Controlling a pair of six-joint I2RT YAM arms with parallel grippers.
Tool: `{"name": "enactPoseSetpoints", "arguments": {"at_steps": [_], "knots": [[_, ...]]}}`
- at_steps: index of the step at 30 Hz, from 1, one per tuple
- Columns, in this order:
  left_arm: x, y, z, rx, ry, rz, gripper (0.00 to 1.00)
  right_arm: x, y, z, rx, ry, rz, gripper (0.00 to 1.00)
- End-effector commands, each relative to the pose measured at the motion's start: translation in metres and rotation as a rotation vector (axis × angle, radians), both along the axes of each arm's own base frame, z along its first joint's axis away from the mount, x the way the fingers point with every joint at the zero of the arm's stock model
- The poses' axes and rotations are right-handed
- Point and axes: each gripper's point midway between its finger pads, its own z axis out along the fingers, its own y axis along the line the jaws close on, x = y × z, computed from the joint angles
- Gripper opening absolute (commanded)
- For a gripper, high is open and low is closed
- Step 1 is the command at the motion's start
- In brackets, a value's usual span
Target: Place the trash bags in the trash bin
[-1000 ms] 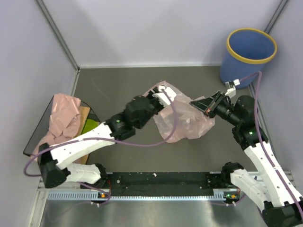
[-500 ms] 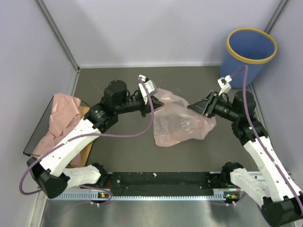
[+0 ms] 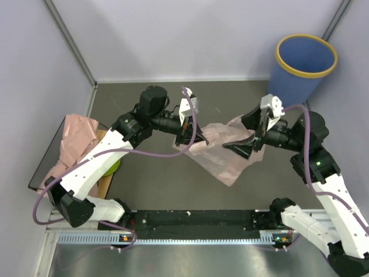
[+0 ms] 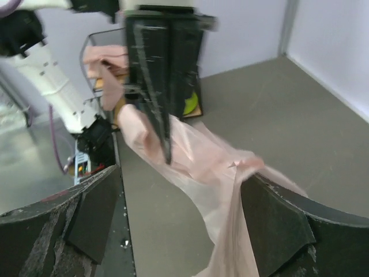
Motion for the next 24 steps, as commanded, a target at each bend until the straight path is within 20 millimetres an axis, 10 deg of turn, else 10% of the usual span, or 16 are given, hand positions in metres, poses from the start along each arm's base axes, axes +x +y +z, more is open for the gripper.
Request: {"name": "enactPoseSetpoints", "arguments": {"at_steps": [1, 15, 24], "knots": [[-0.026, 0.002, 0.025, -0.057, 0.018, -0.163, 0.00, -0.013, 0.018, 0.007, -0.100, -0.278, 0.109, 0.83], [-0.063, 0.008, 0.012, -0.018, 0.055, -0.337, 0.00, -0.014, 0.050, -0.008, -0.181, -0.436, 0.158, 0.70], [-0.065, 0.007, 0.010, -0.001, 0.059, -0.356, 0.00, -0.040, 0.058, -0.023, -0.213, -0.468, 0.288, 0.25]]}}
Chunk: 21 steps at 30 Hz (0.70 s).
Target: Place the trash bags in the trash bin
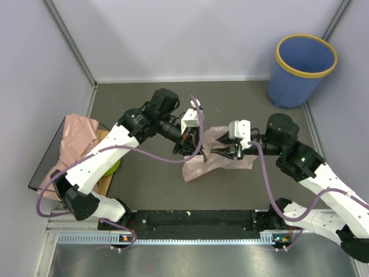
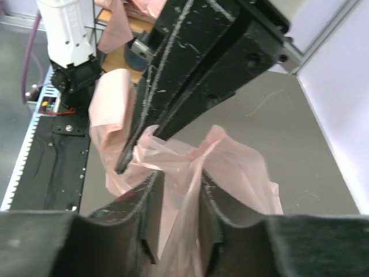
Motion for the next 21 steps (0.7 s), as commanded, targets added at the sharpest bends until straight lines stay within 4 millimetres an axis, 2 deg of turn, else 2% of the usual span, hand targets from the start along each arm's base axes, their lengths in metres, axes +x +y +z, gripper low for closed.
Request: {"name": "enactPoseSetpoints", "arguments": {"at_steps": [1, 3, 7, 8, 9, 11, 12, 14, 15, 16, 17, 18, 19, 21], "knots": [[-0.009, 0.003, 0.017, -0.053, -0.033, -0.050, 0.00, -0.017, 0.003, 0.005, -0.007, -0.063, 0.080, 0.16], [-0.007, 0.003, 0.016, -0.043, -0.039, -0.034, 0.00, -0.022, 0.003, 0.005, -0.012, -0.066, 0.095, 0.00], [-0.003, 0.008, 0.014, -0.034, -0.067, 0.000, 0.00, -0.011, -0.003, 0.009, 0.000, -0.054, -0.002, 0.00], [-0.002, 0.009, 0.012, -0.031, -0.076, 0.011, 0.06, -0.009, -0.006, 0.011, 0.017, -0.019, -0.042, 0.00], [0.000, 0.010, 0.010, -0.025, -0.081, 0.023, 0.18, 0.004, -0.009, 0.012, 0.022, -0.007, -0.123, 0.00], [0.008, 0.014, 0.012, -0.030, -0.097, 0.071, 0.36, 0.013, -0.014, 0.013, 0.041, 0.061, -0.206, 0.00], [0.015, 0.015, 0.008, -0.015, -0.105, 0.112, 0.54, 0.025, -0.020, 0.013, 0.054, 0.084, -0.292, 0.00], [0.035, 0.020, 0.020, -0.045, -0.141, 0.217, 0.63, 0.035, -0.025, 0.013, 0.101, 0.170, -0.389, 0.00], [0.057, 0.023, 0.013, -0.020, -0.165, 0.338, 0.67, 0.046, -0.034, 0.016, 0.133, 0.190, -0.479, 0.00], [0.064, 0.034, 0.026, -0.033, -0.137, 0.455, 0.72, 0.050, -0.038, 0.013, 0.144, 0.220, -0.519, 0.00], [0.084, 0.034, 0.050, -0.129, -0.209, 0.569, 0.84, 0.054, -0.041, 0.011, 0.176, 0.288, -0.564, 0.00], [0.111, 0.043, 0.034, -0.116, -0.206, 0.752, 0.90, 0.064, -0.049, 0.009, 0.195, 0.305, -0.643, 0.00], [0.108, 0.054, 0.056, -0.215, -0.203, 0.843, 0.98, 0.069, -0.051, 0.005, 0.207, 0.331, -0.683, 0.00], [0.113, 0.061, 0.063, -0.295, -0.234, 0.914, 0.98, 0.084, -0.063, 0.002, 0.253, 0.395, -0.808, 0.00]]}}
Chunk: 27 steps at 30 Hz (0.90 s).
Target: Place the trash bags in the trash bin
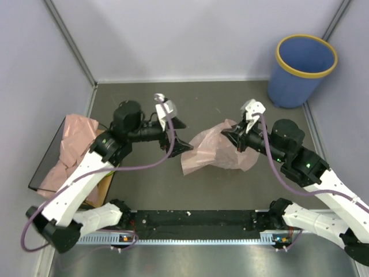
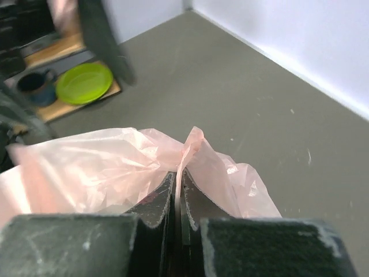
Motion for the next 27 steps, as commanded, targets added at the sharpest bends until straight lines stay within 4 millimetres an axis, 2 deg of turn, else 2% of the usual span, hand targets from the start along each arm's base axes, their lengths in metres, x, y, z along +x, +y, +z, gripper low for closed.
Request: {"name": "enactPoseSetpoints", "arguments": {"at_steps": [1, 3, 5, 6, 7, 9, 10, 13, 17, 22, 24, 27], "knots": [[0.042, 0.022, 0.066, -0.272, -0.145, 0.384, 0.98, 0.042, -0.028, 0.006, 0.177, 0.148, -0.355, 0.00], [0.051, 0.026, 0.058, -0.260, -0.099, 0.460, 0.98, 0.057, -0.040, 0.003, 0.263, 0.251, -0.478, 0.00], [0.054, 0.033, 0.059, -0.297, -0.137, 0.510, 0.98, 0.068, -0.039, 0.000, 0.360, 0.379, -0.534, 0.00], [0.055, 0.033, 0.047, -0.302, -0.157, 0.512, 0.98, 0.072, -0.040, -0.002, 0.386, 0.417, -0.553, 0.00], [0.046, 0.030, 0.059, -0.335, -0.240, 0.495, 0.98, 0.077, -0.037, -0.003, 0.407, 0.451, -0.576, 0.00], [0.040, 0.022, 0.055, -0.314, -0.287, 0.497, 0.98, 0.080, -0.034, -0.001, 0.466, 0.508, -0.597, 0.00], [0.028, 0.008, 0.056, -0.304, -0.345, 0.466, 0.98, 0.082, -0.032, 0.001, 0.487, 0.525, -0.601, 0.00], [0.027, -0.006, 0.046, -0.284, -0.379, 0.505, 0.98, 0.084, -0.021, 0.009, 0.545, 0.590, -0.574, 0.00], [0.021, -0.024, 0.053, -0.337, -0.406, 0.423, 0.98, 0.087, -0.013, 0.019, 0.560, 0.590, -0.539, 0.00], [0.039, -0.029, 0.040, -0.315, -0.311, 0.506, 0.98, 0.089, -0.013, 0.022, 0.564, 0.581, -0.544, 0.00], [0.039, -0.033, 0.035, -0.301, -0.262, 0.505, 0.98, 0.090, -0.012, 0.019, 0.567, 0.587, -0.547, 0.00], [0.029, -0.048, 0.033, -0.332, -0.144, 0.444, 0.98, 0.092, -0.009, 0.018, 0.577, 0.595, -0.541, 0.00]]}}
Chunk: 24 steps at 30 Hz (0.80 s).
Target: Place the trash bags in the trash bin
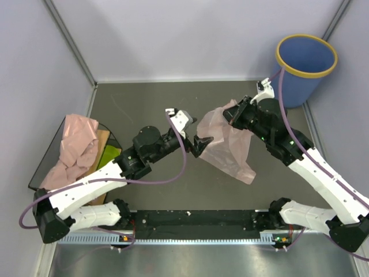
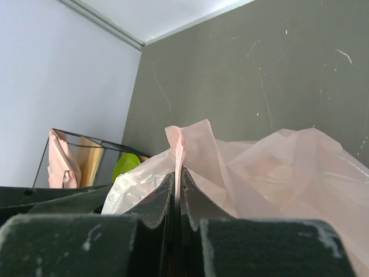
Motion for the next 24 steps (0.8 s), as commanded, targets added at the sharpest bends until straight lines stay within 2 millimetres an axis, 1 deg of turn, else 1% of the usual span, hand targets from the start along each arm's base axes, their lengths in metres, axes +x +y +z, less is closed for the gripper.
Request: {"name": "enactPoseSetpoints", "arguments": {"at_steps": [1, 4, 5, 7, 11, 12, 15, 16, 17, 19, 20, 21, 23, 24], "knots": [[-0.013, -0.016, 0.028, -0.140, 0.091, -0.086, 0.97, 0.005, 0.004, 0.024, 0.072, -0.044, -0.005, 0.00], [-0.029, -0.025, 0.033, -0.189, 0.132, -0.184, 0.92, 0.007, 0.004, 0.023, 0.069, -0.051, -0.005, 0.00], [-0.038, -0.029, 0.031, -0.190, 0.154, -0.237, 0.89, 0.006, 0.004, 0.023, 0.066, -0.054, -0.004, 0.00], [-0.042, -0.035, 0.024, -0.196, 0.231, -0.263, 0.85, 0.005, 0.005, 0.023, 0.069, -0.059, 0.002, 0.00], [-0.041, -0.040, 0.033, -0.229, 0.250, -0.275, 0.78, 0.002, 0.006, 0.022, 0.077, -0.068, 0.022, 0.00], [-0.042, -0.041, 0.034, -0.231, 0.253, -0.283, 0.73, 0.002, 0.007, 0.020, 0.076, -0.065, 0.022, 0.00], [-0.045, -0.045, 0.040, -0.248, 0.253, -0.312, 0.66, 0.001, 0.008, 0.017, 0.075, -0.063, 0.033, 0.00], [-0.045, -0.045, 0.042, -0.254, 0.248, -0.318, 0.60, 0.001, 0.009, 0.016, 0.077, -0.064, 0.037, 0.00], [-0.045, -0.047, 0.047, -0.263, 0.246, -0.325, 0.58, 0.002, 0.009, 0.017, 0.081, -0.069, 0.037, 0.00], [-0.046, -0.052, 0.046, -0.270, 0.281, -0.346, 0.51, 0.000, 0.011, 0.015, 0.086, -0.067, 0.047, 0.00], [-0.046, -0.055, 0.048, -0.273, 0.284, -0.353, 0.51, -0.001, 0.012, 0.016, 0.091, -0.068, 0.051, 0.00], [-0.043, -0.058, 0.043, -0.267, 0.311, -0.346, 0.51, -0.001, 0.013, 0.016, 0.090, -0.068, 0.055, 0.00], [-0.034, -0.059, 0.040, -0.265, 0.334, -0.316, 0.50, -0.001, 0.012, 0.019, 0.093, -0.075, 0.055, 0.00], [-0.029, -0.060, 0.033, -0.258, 0.370, -0.296, 0.49, -0.002, 0.013, 0.020, 0.093, -0.079, 0.059, 0.00]]}}
